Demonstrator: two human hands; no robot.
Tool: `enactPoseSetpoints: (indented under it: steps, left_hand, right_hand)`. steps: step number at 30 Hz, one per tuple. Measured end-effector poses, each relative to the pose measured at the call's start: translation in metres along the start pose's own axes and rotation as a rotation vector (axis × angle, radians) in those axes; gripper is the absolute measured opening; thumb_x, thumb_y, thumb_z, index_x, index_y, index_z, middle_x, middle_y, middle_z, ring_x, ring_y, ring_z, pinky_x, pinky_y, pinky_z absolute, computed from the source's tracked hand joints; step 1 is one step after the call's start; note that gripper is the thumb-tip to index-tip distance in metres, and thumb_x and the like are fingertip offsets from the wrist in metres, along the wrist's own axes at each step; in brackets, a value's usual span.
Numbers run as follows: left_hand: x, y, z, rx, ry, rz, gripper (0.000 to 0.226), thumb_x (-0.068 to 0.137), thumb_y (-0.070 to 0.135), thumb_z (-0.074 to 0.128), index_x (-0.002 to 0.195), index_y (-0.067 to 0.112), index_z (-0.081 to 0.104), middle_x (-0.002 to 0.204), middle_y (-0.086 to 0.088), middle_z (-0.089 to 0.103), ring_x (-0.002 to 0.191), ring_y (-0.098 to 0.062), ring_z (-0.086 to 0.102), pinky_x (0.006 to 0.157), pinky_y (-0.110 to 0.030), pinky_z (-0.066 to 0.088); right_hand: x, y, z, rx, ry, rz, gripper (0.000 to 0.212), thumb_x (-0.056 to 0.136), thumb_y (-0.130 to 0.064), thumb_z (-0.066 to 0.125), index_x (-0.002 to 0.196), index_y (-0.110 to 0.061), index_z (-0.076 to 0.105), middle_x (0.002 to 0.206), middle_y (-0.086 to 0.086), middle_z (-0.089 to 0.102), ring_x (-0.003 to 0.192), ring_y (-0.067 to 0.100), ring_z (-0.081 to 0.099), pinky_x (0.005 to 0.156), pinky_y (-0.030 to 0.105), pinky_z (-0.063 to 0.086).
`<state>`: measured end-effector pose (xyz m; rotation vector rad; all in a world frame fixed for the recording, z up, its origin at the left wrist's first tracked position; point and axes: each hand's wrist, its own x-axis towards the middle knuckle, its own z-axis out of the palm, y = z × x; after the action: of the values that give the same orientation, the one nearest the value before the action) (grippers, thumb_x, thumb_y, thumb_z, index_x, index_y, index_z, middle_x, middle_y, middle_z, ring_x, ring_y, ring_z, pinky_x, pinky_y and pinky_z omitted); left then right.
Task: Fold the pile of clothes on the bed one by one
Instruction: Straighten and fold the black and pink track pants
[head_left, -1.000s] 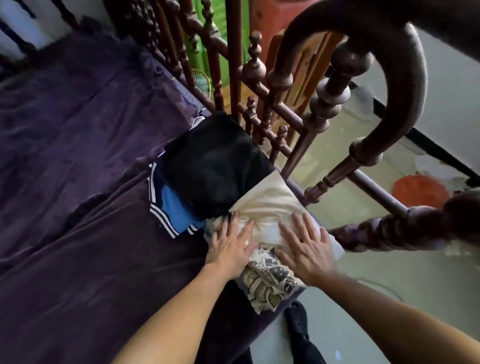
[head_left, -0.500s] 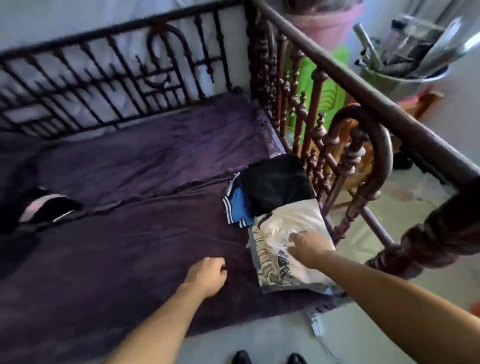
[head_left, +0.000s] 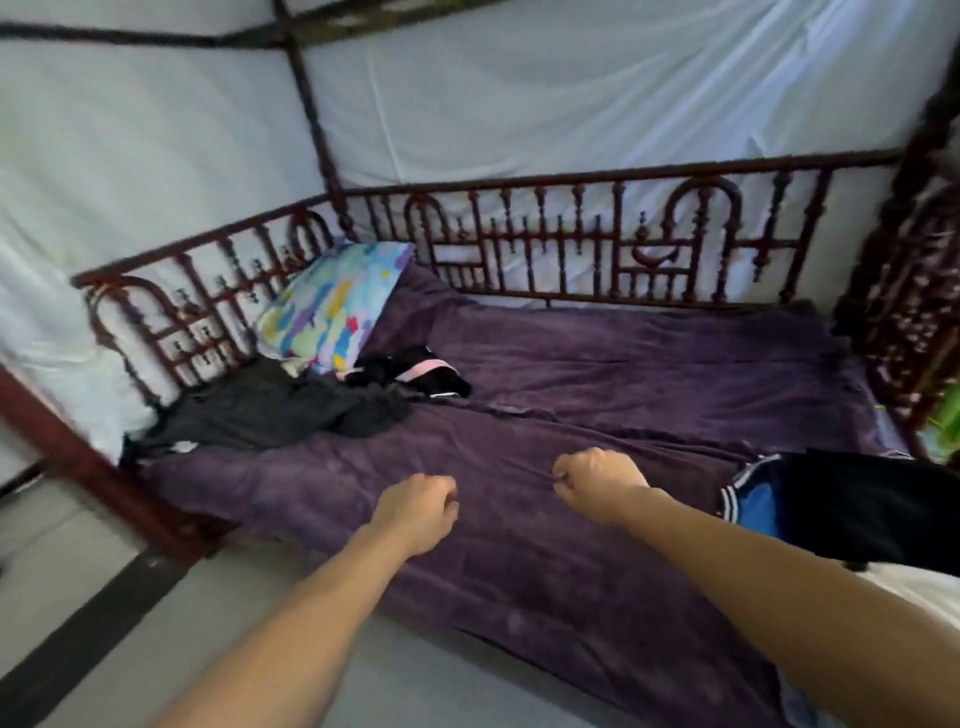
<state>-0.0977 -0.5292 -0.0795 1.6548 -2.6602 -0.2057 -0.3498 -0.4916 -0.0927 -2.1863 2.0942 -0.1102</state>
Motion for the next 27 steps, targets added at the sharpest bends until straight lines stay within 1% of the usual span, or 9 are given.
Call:
enactPoseSetpoints:
  steps: [4,7,9,11,13,17,20,23,27]
  left_hand:
    - [-0.025,-0.114,-0.054,0.066,0.077,-0.066,0.024,0.093,0.038,0.048,0.107,0.024,0.061,0.108,-0.005,0.064,0.102,-0.028,0.06,0.077,-0.035,0.046]
    - [-0.039,-0.193,-0.099,0.09,0.115,-0.118,0.022,0.093,0.037,0.049,0.103,0.023,0.062,0.104,-0.005,0.065,0.094,-0.028,0.062,0.072,-0.034,0.047]
    - [-0.046,-0.237,-0.125,0.108,0.13,-0.163,0.02,0.092,0.036,0.049,0.101,0.024,0.062,0.103,-0.004,0.065,0.093,-0.027,0.062,0.07,-0.033,0.045]
    - [-0.047,-0.274,-0.145,0.117,0.157,-0.203,0.02,0.092,0.036,0.05,0.101,0.025,0.063,0.102,-0.003,0.065,0.093,-0.026,0.062,0.07,-0.032,0.045]
    - [-0.042,-0.307,-0.161,0.11,0.198,-0.237,0.02,0.092,0.035,0.05,0.101,0.025,0.064,0.101,-0.003,0.065,0.095,-0.026,0.062,0.072,-0.033,0.047]
    - [-0.017,-0.363,-0.174,0.109,0.26,-0.266,0.021,0.091,0.035,0.049,0.102,0.025,0.065,0.104,-0.003,0.066,0.097,-0.026,0.062,0.074,-0.034,0.047]
    - [0.016,-0.403,-0.179,0.127,0.259,-0.267,0.021,0.092,0.035,0.049,0.103,0.025,0.065,0.105,-0.003,0.066,0.096,-0.026,0.062,0.076,-0.034,0.049]
    - [0.06,-0.448,-0.187,0.126,0.277,-0.265,0.021,0.092,0.036,0.049,0.103,0.025,0.064,0.105,-0.003,0.065,0.096,-0.026,0.061,0.076,-0.035,0.049]
    - [0.114,-0.502,-0.19,0.088,0.243,-0.267,0.019,0.092,0.035,0.05,0.1,0.026,0.064,0.102,-0.002,0.065,0.095,-0.024,0.061,0.076,-0.036,0.05]
  right_hand:
    - [0.063,-0.114,-0.019,0.02,0.064,-0.085,0.026,0.093,-0.04,0.047,0.111,-0.027,0.061,0.114,0.005,0.066,0.104,0.031,0.062,0.081,0.036,0.048]
    - [0.11,-0.195,-0.042,0.06,0.119,-0.153,0.027,0.094,-0.04,0.049,0.114,-0.027,0.06,0.115,0.004,0.065,0.104,0.03,0.061,0.078,0.036,0.045]
    - [0.136,-0.242,-0.058,0.066,0.146,-0.198,0.028,0.095,-0.041,0.048,0.116,-0.027,0.06,0.115,0.003,0.065,0.102,0.028,0.061,0.075,0.034,0.044]
    - [0.162,-0.281,-0.075,0.036,0.182,-0.247,0.032,0.096,-0.041,0.046,0.121,-0.026,0.057,0.116,0.003,0.064,0.101,0.027,0.061,0.077,0.035,0.048]
    - [0.189,-0.314,-0.092,0.029,0.202,-0.271,0.032,0.096,-0.04,0.045,0.121,-0.024,0.056,0.114,0.003,0.064,0.099,0.028,0.061,0.08,0.039,0.052]
    - [0.247,-0.357,-0.107,0.01,0.236,-0.305,0.032,0.095,-0.041,0.045,0.119,-0.023,0.055,0.113,0.005,0.064,0.099,0.029,0.06,0.079,0.039,0.05]
    - [0.302,-0.377,-0.103,-0.005,0.236,-0.297,0.033,0.093,-0.04,0.045,0.12,-0.022,0.055,0.115,0.006,0.064,0.101,0.031,0.06,0.08,0.039,0.049]
    - [0.366,-0.391,-0.09,0.008,0.232,-0.275,0.034,0.094,-0.038,0.045,0.123,-0.023,0.053,0.116,0.007,0.063,0.101,0.031,0.06,0.077,0.037,0.046]
    - [0.446,-0.402,-0.072,0.041,0.162,-0.203,0.037,0.094,-0.04,0.046,0.127,-0.024,0.052,0.117,0.006,0.063,0.1,0.029,0.06,0.072,0.034,0.041]
